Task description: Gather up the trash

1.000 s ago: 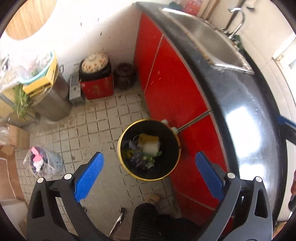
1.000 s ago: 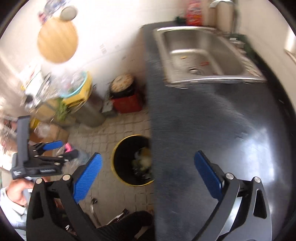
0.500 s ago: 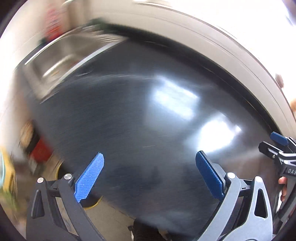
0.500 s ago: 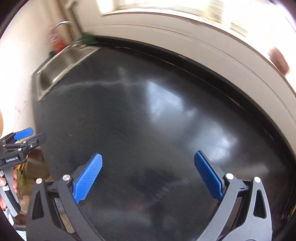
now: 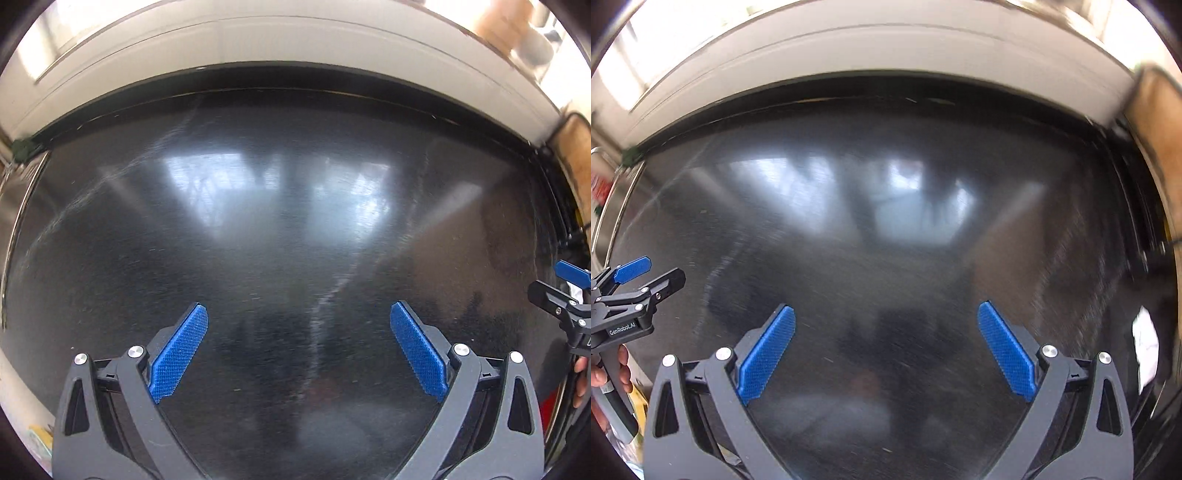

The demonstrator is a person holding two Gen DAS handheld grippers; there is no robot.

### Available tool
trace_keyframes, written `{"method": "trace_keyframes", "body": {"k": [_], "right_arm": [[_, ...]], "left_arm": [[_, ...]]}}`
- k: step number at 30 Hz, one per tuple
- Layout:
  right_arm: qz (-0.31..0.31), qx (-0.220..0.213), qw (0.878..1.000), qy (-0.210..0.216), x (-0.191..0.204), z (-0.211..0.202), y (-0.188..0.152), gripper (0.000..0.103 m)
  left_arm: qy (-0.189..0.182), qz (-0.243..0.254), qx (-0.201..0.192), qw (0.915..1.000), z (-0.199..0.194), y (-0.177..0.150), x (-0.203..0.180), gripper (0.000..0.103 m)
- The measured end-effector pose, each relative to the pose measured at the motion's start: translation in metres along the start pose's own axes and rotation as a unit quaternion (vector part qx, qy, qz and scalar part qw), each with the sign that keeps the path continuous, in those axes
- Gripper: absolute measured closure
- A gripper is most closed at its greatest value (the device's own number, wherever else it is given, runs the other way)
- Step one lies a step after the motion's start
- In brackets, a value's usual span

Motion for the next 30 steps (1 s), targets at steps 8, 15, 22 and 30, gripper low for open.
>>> {"method": "trace_keyframes", "body": {"k": [8, 15, 22, 30], "right_arm": [[0.041, 0.015, 0.999, -0.004, -0.049, 0.005, -0.025, 0.007], [0.034, 0.028, 0.999, 0.014, -0.053, 0.019, -0.023, 0.007], [0.014, 0.036, 0.999, 0.019, -0.046, 0.032, -0.008, 0.007], [0.017, 0.052, 0.998, 0.021, -0.032, 0.051, -0.003, 0.007]], "left_arm": [[-0.002, 0.026, 0.021, 0.9994, 0.018, -0.001, -0.046, 0.007], [0.012, 0.023, 0.028, 0.9993, 0.02, 0.002, -0.062, 0.007], [0.03, 0.005, 0.03, 0.9991, 0.013, -0.005, -0.06, 0.007], [0.035, 0.012, 0.031, 0.9989, 0.005, -0.007, -0.047, 0.007]]}}
Point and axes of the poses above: each gripper's, at about its wrist camera, not at the fingertips, and z roughly the way its jaws point, x to its left, y to its top, the point moved 7 cm from there along z, roughly the way its jaws point, and after that the axes turned 3 degrees about x, right-handed, at the moved point
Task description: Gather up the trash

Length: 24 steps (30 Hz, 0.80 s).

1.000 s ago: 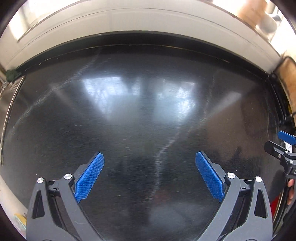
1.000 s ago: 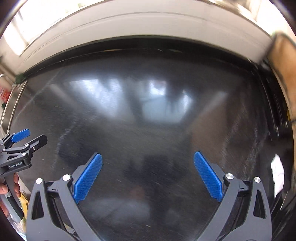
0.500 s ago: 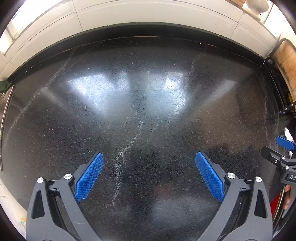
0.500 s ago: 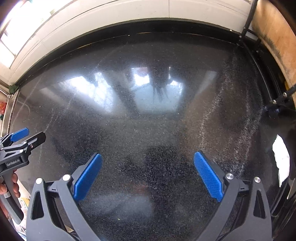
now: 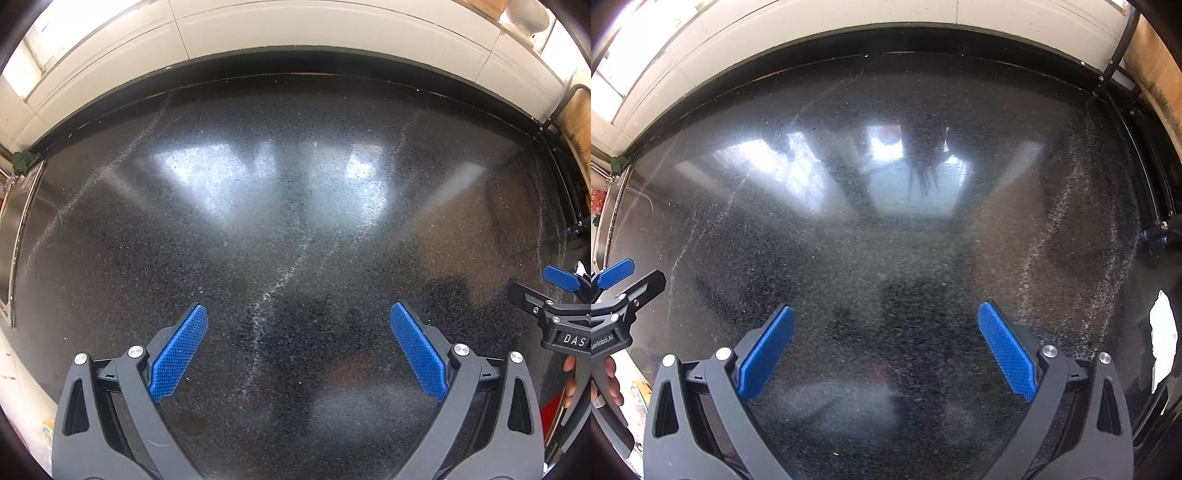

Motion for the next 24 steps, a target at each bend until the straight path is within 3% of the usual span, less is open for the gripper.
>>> {"method": "trace_keyframes", "body": {"k": [24], "right_arm": [[0.044, 0.018, 0.999, -0.02, 0.015, 0.021, -0.018, 0.007]], "left_arm": [[-0.022, 0.006, 0.026, 0.9994, 0.034, 0.001, 0.023, 0.007]]}}
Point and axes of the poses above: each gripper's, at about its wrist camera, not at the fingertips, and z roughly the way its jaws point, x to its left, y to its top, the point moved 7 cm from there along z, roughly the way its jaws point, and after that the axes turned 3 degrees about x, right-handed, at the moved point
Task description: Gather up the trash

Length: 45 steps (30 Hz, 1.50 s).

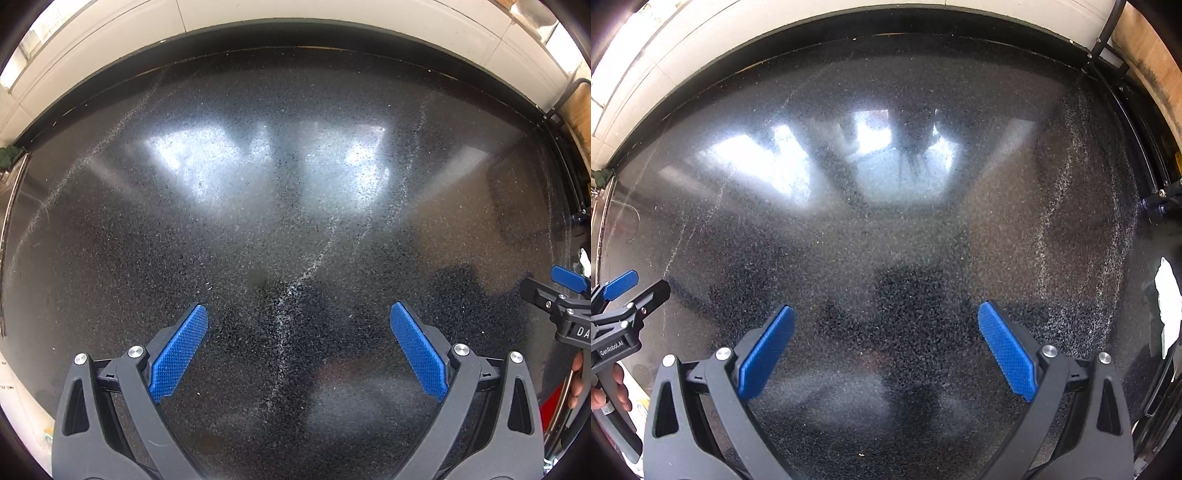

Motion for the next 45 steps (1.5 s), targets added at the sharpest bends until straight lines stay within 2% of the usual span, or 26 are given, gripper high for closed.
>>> {"method": "trace_keyframes", "body": {"k": [18, 22, 45], "right_arm": [[0.019, 0.022, 0.999, 0.014, 0.001, 0.016, -0.002, 0.007], [0.016, 0.025, 1.0, -0.004, 0.0, 0.018, -0.001, 0.007], [0.025, 0.024, 0.999, -0.008, 0.001, 0.018, -0.012, 0.007]], "left_arm": [[-0.001, -0.001, 0.02, 0.9998, 0.02, -0.004, 0.005, 0.007], [-0.003, 0.004, 0.022, 0.9997, 0.024, -0.005, 0.004, 0.007], [0.0, 0.012, 0.023, 0.9997, 0.023, -0.01, -0.004, 0.007]]}}
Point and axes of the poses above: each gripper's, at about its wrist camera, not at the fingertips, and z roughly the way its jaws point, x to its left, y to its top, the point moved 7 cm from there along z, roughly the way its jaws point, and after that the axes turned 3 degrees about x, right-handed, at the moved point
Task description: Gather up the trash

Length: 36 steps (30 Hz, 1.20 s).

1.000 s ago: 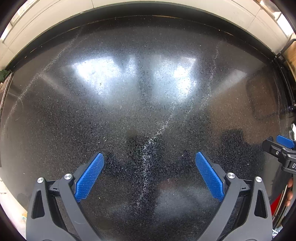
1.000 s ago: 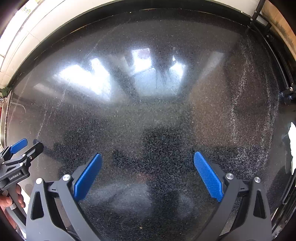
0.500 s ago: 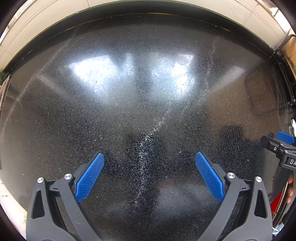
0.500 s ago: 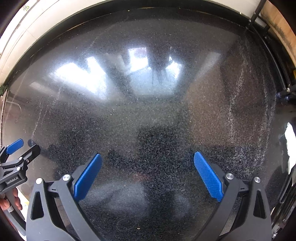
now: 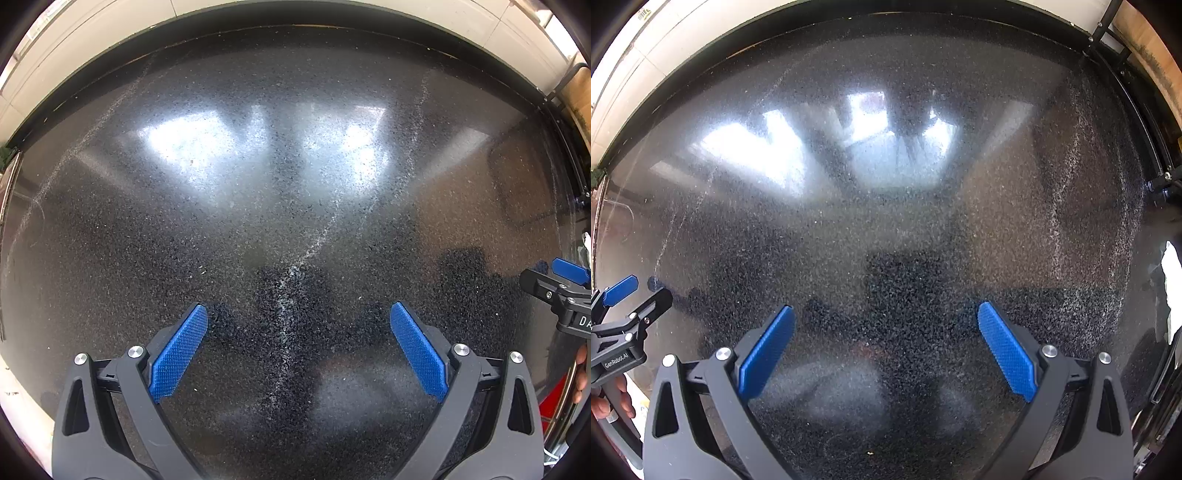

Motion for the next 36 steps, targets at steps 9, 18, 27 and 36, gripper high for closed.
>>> {"method": "trace_keyframes", "body": {"k": [9, 18, 27, 36], "right_arm": [[0.002, 0.002, 1.0, -0.002, -0.002, -0.001, -0.005, 0.007], [0.006, 0.003, 1.0, -0.004, -0.003, -0.002, -0.013, 0.007], [0.011, 0.005, 1.0, -0.009, -0.009, 0.0, -0.014, 0.007], [0.013, 0.005, 0.999, -0.038, -0.019, 0.004, -0.011, 0.006]], "left_arm": [[0.001, -0.002, -0.001, 1.0, -0.002, 0.0, 0.005, 0.007], [0.0, -0.003, 0.002, 1.0, -0.002, -0.004, 0.003, 0.007], [-0.002, -0.006, 0.006, 1.0, 0.004, -0.003, 0.003, 0.007], [0.009, 0.0, 0.006, 0.9999, 0.014, -0.002, 0.004, 0.007]]}}
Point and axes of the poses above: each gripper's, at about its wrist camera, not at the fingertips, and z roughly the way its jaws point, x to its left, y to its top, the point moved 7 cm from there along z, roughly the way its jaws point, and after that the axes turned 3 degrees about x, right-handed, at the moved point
